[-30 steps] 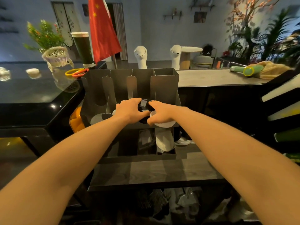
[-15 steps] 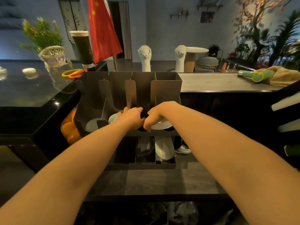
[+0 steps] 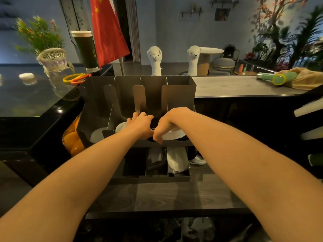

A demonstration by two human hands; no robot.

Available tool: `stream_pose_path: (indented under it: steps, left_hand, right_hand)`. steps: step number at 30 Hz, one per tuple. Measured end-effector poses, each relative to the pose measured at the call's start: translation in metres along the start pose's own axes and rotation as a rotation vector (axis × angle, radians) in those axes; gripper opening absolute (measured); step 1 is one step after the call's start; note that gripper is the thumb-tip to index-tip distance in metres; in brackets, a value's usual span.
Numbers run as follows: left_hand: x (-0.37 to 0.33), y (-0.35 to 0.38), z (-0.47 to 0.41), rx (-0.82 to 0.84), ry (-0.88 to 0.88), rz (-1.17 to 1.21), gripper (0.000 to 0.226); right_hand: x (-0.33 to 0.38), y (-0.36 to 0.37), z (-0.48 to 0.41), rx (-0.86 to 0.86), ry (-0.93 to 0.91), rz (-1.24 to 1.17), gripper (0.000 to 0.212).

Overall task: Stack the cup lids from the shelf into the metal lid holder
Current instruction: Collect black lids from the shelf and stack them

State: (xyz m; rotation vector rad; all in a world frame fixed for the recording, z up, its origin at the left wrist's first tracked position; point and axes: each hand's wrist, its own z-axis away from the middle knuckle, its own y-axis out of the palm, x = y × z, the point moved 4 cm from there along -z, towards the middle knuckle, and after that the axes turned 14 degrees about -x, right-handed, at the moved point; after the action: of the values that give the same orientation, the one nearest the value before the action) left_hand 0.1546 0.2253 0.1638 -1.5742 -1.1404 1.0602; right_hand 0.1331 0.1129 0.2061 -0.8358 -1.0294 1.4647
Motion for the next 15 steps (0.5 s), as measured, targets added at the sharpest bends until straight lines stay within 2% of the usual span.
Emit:
stream_pose_path:
  steps: [6, 8, 12, 15]
  left_hand:
    - [0.002, -0.006, 0.006, -0.045, 0.007, 0.020, 0.066]
    - [0.001, -0.013, 0.011, -0.158, 0.054, 0.042, 0.064]
    - [0.003, -0.036, 0.027, -0.516, 0.172, 0.162, 0.046]
    - [0.004, -0.042, 0.038, -0.603, 0.204, 0.292, 0.033]
  right_hand:
    - [-0.003, 0.005, 0.009, -0.073, -0.055, -0.051, 0.083]
    - [-0.006, 0.007, 0.014, -0.126, -0.082, -0.103, 0.085]
    - [-0.008, 0.012, 0.027, -0.326, -0.164, -0.218, 0.080]
    - [-0.005, 0.017, 0.038, -0.497, -0.221, -0.256, 0.079]
